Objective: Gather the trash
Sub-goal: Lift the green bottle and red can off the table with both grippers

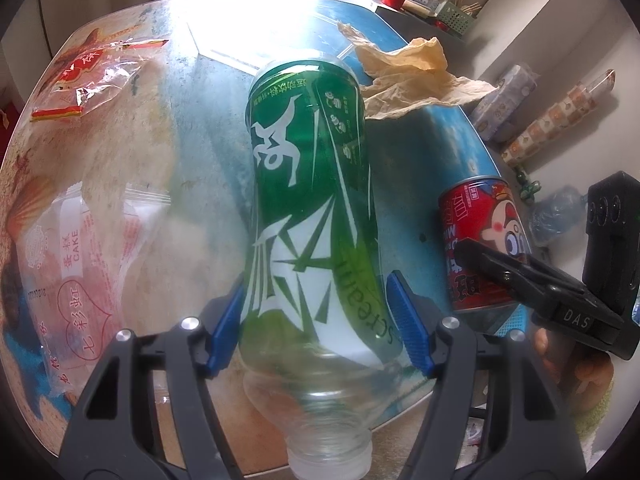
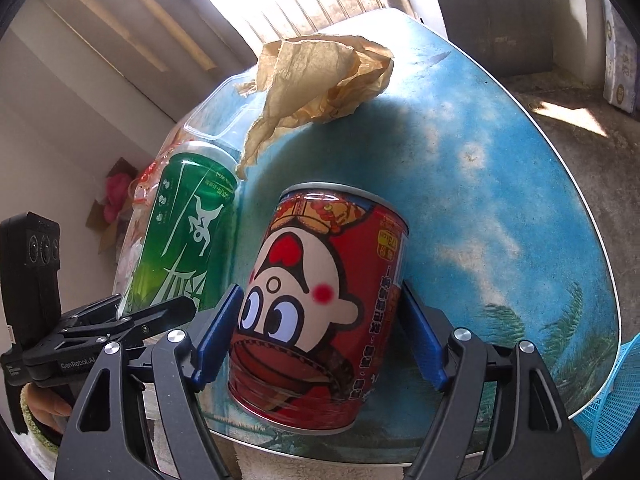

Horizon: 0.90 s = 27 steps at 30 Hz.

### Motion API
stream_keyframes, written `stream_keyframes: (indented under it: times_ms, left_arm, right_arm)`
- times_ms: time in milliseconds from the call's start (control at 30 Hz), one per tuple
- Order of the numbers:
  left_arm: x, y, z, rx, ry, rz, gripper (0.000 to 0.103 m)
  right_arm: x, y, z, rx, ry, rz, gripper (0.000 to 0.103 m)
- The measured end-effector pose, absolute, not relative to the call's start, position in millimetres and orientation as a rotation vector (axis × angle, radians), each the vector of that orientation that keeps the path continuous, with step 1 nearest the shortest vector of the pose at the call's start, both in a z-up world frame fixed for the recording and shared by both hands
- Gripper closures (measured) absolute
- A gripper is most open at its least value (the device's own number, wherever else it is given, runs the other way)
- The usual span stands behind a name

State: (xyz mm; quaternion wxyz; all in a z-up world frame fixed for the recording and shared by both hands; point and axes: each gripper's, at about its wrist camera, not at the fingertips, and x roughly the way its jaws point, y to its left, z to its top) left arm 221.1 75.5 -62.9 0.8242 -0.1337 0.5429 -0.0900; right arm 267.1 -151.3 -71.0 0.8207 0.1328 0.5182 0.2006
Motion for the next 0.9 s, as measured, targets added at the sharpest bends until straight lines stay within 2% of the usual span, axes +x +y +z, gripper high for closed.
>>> stream_keyframes:
  times_ms: [167,200,267,467,900]
  left_arm:
    - [220.5,77.0,-67.3,-0.302,1.158,-0.195,0.038]
    - [221.0,76.4,-67.6,-0.303,1.159,-0.195,0.038]
    - [219.7,74.8,-67.3,-0.295,1.155,-0.190,0.038]
    - [212.9,73.5,-66.5,-0.289,1.162,-0.194,0.038]
    - [213.4,60.5,-64.4,-0.218,1.126,-0.137,0.038]
  right_arm:
    - [266.0,-148.3,-70.7,0.256,1.097,0.418,0.028]
    - [266.2,-148.3,-71.0,0.265,1.097,0.428,0.033]
    - [266.7,-145.6,-71.5,0.268,1.097,0.428,0.034]
    - [264.0,-140.4,-69.2,0.213,1.082,0.412,0.035]
    - [252.5,-153.1,-70.2,0.282,1.069,0.422,0.036]
